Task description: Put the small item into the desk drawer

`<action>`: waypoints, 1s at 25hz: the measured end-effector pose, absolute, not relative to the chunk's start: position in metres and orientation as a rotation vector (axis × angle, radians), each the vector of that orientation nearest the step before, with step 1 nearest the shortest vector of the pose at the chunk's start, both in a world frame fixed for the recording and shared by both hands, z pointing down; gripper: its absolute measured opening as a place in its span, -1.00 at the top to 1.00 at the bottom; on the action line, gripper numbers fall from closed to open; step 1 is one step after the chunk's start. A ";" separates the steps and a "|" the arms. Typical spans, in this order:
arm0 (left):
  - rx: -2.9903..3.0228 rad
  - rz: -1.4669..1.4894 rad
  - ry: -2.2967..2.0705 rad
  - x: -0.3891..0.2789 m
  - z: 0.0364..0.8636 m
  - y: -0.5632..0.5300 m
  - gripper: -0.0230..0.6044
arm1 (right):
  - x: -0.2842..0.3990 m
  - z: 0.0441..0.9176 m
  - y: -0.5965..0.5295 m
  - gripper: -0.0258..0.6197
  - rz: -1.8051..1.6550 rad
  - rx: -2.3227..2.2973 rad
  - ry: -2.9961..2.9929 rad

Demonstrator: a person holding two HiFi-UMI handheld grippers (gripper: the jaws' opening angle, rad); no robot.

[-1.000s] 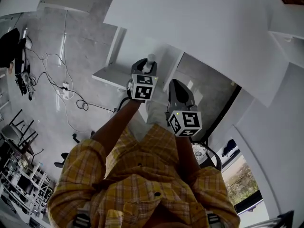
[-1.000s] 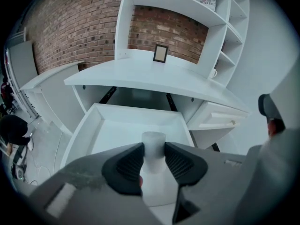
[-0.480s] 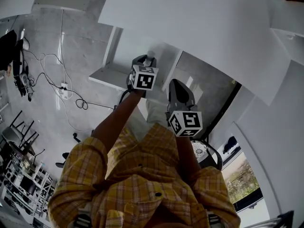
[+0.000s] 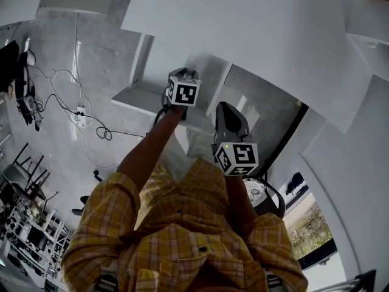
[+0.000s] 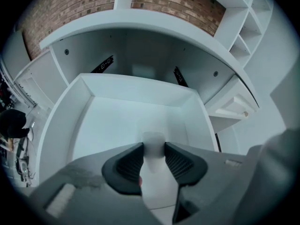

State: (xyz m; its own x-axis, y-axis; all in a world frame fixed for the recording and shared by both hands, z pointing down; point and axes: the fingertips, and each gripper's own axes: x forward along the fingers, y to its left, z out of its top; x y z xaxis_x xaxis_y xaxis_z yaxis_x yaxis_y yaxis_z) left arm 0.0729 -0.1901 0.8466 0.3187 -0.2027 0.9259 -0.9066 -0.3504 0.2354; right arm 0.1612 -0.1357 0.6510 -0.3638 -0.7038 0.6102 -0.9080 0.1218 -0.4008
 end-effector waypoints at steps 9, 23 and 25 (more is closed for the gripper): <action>1.725 1.110 -0.978 0.074 0.868 -0.184 0.43 | 0.160 0.655 -0.129 0.92 1.056 1.564 -2.122; 1.731 1.132 -0.978 0.075 0.884 -0.189 0.42 | 0.159 0.657 -0.129 0.92 1.001 1.541 -2.114; 1.739 1.134 -0.978 0.075 0.883 -0.189 0.41 | 0.159 0.657 -0.129 0.92 0.997 1.537 -2.118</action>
